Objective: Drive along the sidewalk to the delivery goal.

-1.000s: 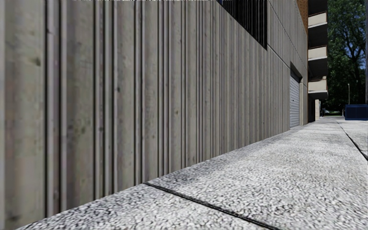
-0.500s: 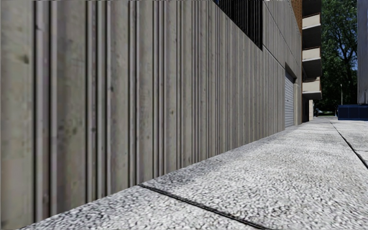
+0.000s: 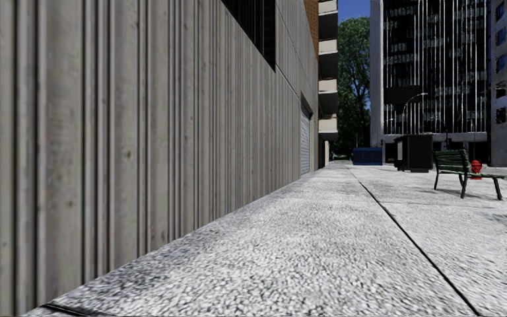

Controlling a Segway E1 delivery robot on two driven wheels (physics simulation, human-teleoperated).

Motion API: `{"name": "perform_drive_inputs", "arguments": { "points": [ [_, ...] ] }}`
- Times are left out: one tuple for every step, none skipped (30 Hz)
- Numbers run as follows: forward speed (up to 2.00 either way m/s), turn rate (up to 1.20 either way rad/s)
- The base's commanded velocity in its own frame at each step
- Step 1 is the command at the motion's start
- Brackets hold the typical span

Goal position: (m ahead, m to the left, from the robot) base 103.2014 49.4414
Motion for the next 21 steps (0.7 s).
{"name": "perform_drive_inputs", "arguments": {
  "points": [
    [2.00, -0.75],
    [2.00, -0.74],
    [2.00, -0.74],
    [2.00, -0.72],
    [2.00, -0.70],
    [2.00, -0.68],
    [2.00, -0.68],
    [2.00, -0.59],
    [2.00, 0.00],
    [2.00, 0.00],
    [2.00, 0.00],
    [2.00, 0.00],
    [2.00, 0.00],
    [2.00, 0.00],
    [2.00, 0.00],
    [2.00, 0.00],
    [2.00, 0.00],
    [2.00, 0.00],
    [2.00, 0.00],
    [2.00, 0.00],
    [2.00, 0.00]
  ]
}}
